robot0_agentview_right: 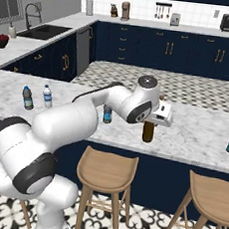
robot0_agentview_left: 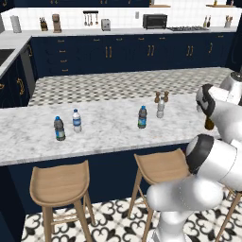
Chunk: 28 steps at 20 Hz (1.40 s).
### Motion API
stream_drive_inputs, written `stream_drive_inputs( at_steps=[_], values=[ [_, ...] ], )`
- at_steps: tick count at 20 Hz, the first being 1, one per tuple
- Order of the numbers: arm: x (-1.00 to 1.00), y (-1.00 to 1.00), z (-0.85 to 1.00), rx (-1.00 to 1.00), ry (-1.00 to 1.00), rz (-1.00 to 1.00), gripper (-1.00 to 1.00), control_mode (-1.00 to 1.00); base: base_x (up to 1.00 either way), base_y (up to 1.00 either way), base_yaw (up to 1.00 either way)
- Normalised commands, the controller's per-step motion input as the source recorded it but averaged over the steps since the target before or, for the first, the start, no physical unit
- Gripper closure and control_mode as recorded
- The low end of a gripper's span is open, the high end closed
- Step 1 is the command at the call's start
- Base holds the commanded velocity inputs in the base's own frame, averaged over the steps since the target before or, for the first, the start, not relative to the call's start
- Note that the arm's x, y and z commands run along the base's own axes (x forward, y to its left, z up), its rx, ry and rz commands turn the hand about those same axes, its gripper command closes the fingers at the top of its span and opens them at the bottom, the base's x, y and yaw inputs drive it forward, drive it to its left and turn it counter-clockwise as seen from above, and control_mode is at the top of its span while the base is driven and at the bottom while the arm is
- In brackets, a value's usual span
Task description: Move the plastic bottles in the middle to the plastics group, and the glass bottles in the middle to the glass group.
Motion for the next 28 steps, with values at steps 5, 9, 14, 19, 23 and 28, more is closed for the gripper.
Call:
stream_drive_inputs(
  at_steps=[5, 9, 14, 19, 23, 28],
  values=[
    [-0.01, -0.52, 0.14, -0.07, 0.00, -0.15, 1.00, -1.00, 0.00, 0.00, 0.00],
    [0.06, -0.41, 0.02, -0.07, 0.00, -0.17, 1.00, -1.00, 0.00, 0.00, 0.00],
    [0.02, -0.33, 0.02, 0.00, 0.00, -0.04, 1.00, -1.00, 0.00, 0.00, 0.00],
    [0.34, -0.55, 0.00, 0.00, 0.00, 0.00, 1.00, -1.00, 0.00, 0.00, 0.00],
    [0.44, -0.76, 0.00, 0.00, 0.00, 0.00, 1.00, -1.00, 0.00, 0.00, 0.00],
    [0.39, -0.71, 0.00, 0.01, 0.00, 0.00, 1.00, -1.00, 0.00, 0.00, 0.00]
  ],
)
